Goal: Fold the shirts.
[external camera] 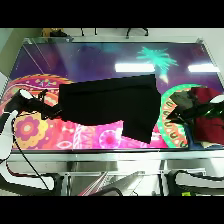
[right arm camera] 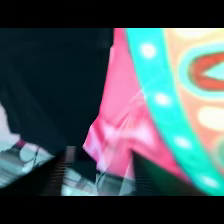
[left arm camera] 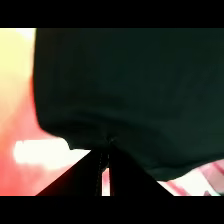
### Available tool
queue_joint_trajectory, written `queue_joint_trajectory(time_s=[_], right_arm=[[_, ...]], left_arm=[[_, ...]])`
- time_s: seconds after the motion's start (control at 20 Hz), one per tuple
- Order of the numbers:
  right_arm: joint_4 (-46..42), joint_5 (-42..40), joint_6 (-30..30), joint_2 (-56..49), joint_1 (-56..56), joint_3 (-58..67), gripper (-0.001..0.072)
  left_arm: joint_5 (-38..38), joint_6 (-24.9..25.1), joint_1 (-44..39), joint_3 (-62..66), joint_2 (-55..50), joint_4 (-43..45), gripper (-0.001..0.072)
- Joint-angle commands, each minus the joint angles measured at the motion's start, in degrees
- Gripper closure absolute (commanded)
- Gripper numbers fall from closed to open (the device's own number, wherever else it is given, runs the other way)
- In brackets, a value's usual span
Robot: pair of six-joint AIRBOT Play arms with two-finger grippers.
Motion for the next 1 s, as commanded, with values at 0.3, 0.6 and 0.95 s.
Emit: queue_joint_trajectory(time_s=[0.3,0.6,0.95], right_arm=[[10.8,-19.5,-3.7,-4.1,11.3,-11.2,0.0289],[19.9,-14.2,-11.7,-3.4,11.2,-10.0,0.0683],[-0.6,-5.3,1.8,13.2,8.5,-11.3,0.0684]], left_arm=[[1.4,0.4,1.0,1.1,-0.3,0.0,0.0692],[-1.9,1.1,4.3,1.1,-0.3,0.1,0.0692],[-6.3,2.3,6.5,-5.6,7.2,7.8,0.0693]])
